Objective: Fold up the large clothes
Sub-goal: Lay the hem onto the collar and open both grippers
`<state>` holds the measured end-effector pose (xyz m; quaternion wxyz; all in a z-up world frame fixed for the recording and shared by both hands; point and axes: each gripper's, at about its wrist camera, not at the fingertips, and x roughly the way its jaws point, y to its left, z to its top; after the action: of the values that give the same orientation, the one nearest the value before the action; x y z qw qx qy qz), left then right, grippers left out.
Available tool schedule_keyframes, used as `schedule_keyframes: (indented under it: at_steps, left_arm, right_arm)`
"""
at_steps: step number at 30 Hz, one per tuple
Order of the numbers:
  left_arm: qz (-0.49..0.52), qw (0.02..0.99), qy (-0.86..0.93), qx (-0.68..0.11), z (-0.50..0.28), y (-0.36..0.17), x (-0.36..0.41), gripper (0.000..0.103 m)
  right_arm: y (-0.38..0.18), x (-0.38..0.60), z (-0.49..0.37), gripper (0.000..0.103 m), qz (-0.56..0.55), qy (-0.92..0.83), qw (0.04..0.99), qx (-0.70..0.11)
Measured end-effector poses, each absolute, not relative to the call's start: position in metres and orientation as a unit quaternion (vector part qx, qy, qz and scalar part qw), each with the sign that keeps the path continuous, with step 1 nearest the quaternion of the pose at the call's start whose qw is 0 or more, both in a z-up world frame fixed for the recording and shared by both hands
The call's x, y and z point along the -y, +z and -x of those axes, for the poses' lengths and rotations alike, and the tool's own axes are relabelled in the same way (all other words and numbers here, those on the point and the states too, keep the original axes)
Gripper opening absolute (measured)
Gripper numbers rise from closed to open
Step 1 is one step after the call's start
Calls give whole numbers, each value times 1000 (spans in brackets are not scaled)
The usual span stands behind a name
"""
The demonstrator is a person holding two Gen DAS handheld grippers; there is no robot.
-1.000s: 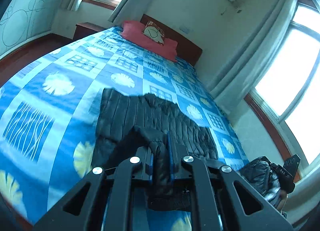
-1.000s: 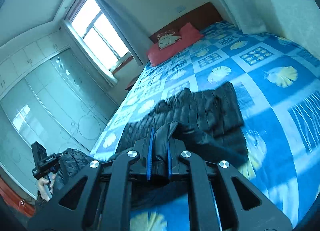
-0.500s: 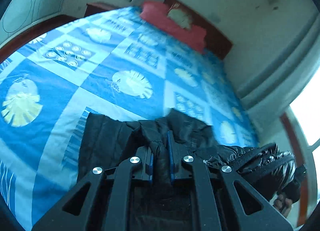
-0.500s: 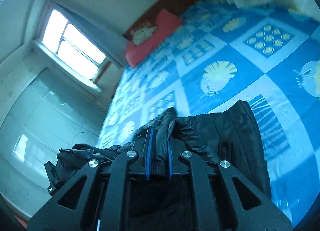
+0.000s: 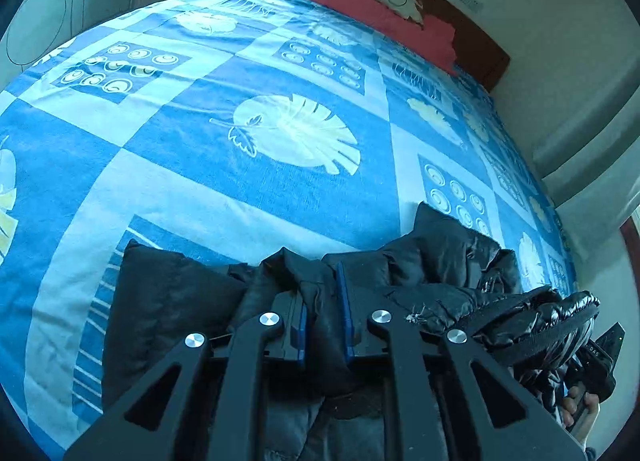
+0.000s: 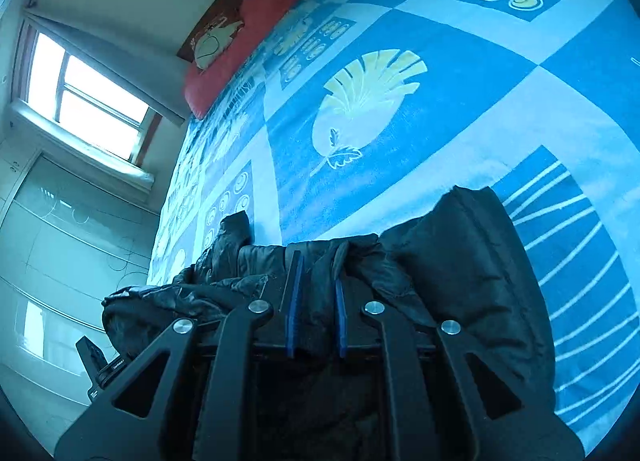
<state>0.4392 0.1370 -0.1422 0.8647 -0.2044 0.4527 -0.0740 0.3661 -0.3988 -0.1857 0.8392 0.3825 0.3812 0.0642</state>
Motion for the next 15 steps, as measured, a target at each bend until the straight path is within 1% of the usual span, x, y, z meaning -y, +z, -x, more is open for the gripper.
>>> schedule_keyframes:
  at_steps: [3, 4, 5, 6, 7, 8, 10, 11, 12, 13, 14, 15]
  left_arm:
    - [232, 863, -94, -438, -434, -129, -144, 22]
    - [247, 860, -100, -435, -433, -126, -146, 29]
    - [283, 850, -117, -428, -430, -121, -155, 42]
    - [306, 845, -126, -421, -428, -117, -159, 57]
    - [334, 840, -131, -408, -425, -111, -167, 63]
    - [350, 843, -125, -389, -420, -103, -174, 68]
    - [362, 852, -121, -358, -412, -87, -182, 70]
    - [361, 856, -126, -348, -408, -81, -181, 70]
    - [354, 859, -127, -346, -406, -77, -177, 70]
    - [333, 866, -130, -349, -404, -74, -169, 70]
    - [303, 873, -137, -357, -403, -73, -156, 70]
    - [278, 877, -140, -365, -403, -73, -145, 70]
  right_arm:
    - [-174, 401, -359, 24, -380, 74, 843, -373]
    - [-168, 405, -355, 33, -384, 80, 844, -364]
    - [-163, 409, -350, 55, -393, 89, 845, -351]
    - [-156, 412, -347, 65, -398, 91, 848, -338]
    - [-146, 416, -339, 70, -397, 86, 857, -318]
    - [-139, 418, -335, 70, -395, 86, 862, -306]
    - [-124, 420, -324, 70, -387, 83, 872, -288]
    - [-118, 418, -318, 68, -380, 78, 877, -283]
    - [-115, 414, -316, 65, -370, 77, 881, -285]
    - [-112, 405, -316, 56, -351, 74, 886, -294]
    - [-110, 393, -319, 51, -322, 68, 892, -309]
    - [-109, 382, -324, 50, -298, 63, 896, -322]
